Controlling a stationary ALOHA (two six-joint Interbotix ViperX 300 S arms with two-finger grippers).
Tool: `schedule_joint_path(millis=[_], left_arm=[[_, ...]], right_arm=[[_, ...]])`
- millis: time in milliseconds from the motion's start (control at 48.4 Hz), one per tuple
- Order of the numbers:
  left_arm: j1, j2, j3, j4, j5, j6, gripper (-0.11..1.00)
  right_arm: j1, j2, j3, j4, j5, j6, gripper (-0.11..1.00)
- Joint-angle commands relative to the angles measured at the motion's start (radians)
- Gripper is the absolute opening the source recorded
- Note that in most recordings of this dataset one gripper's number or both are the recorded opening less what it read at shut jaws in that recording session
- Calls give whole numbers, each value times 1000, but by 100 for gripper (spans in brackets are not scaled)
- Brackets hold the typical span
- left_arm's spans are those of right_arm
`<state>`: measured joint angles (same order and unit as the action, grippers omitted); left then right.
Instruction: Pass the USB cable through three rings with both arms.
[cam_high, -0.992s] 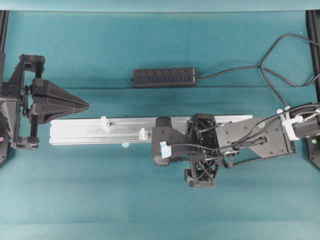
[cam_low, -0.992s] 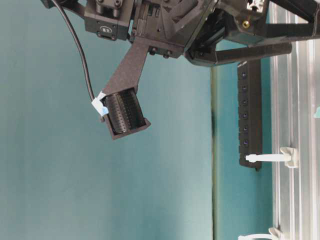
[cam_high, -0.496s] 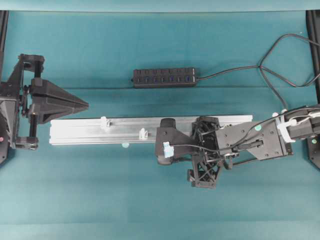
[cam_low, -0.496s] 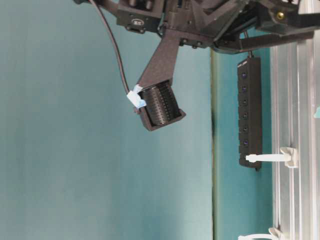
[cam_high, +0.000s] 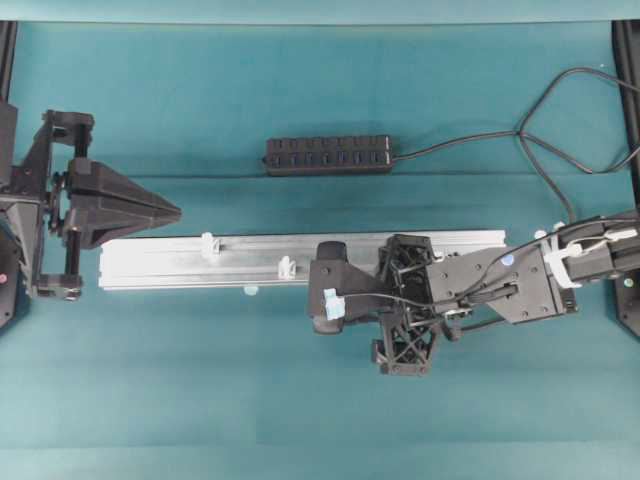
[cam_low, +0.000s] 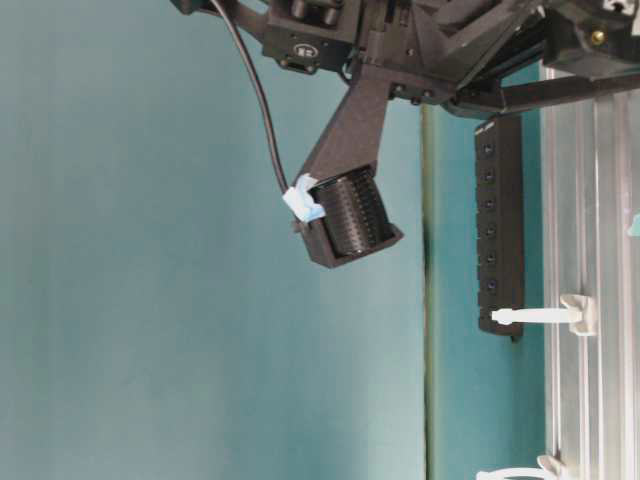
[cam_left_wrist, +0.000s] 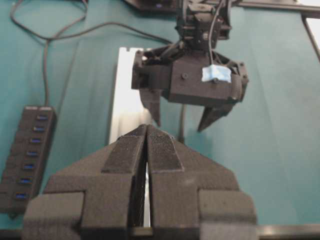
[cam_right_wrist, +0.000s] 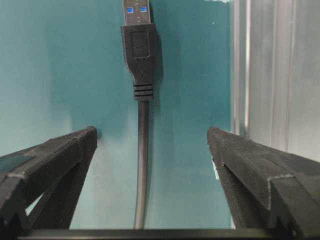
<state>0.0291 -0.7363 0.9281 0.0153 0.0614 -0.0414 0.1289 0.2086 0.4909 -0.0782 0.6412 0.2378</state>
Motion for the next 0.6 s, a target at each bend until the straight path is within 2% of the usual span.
schedule_joint_path(millis=[0, 227, 579], left_arm=[[3, 2, -28, 3, -9, -2, 2], [3, 2, -28, 3, -9, -2, 2], [6, 12, -31, 3, -18, -2, 2]], right_arm=[[0, -2, -5, -3, -2, -12, 85], [0, 12, -6, -3, -18, -17, 85], [2, 28, -5, -2, -34, -86, 85]])
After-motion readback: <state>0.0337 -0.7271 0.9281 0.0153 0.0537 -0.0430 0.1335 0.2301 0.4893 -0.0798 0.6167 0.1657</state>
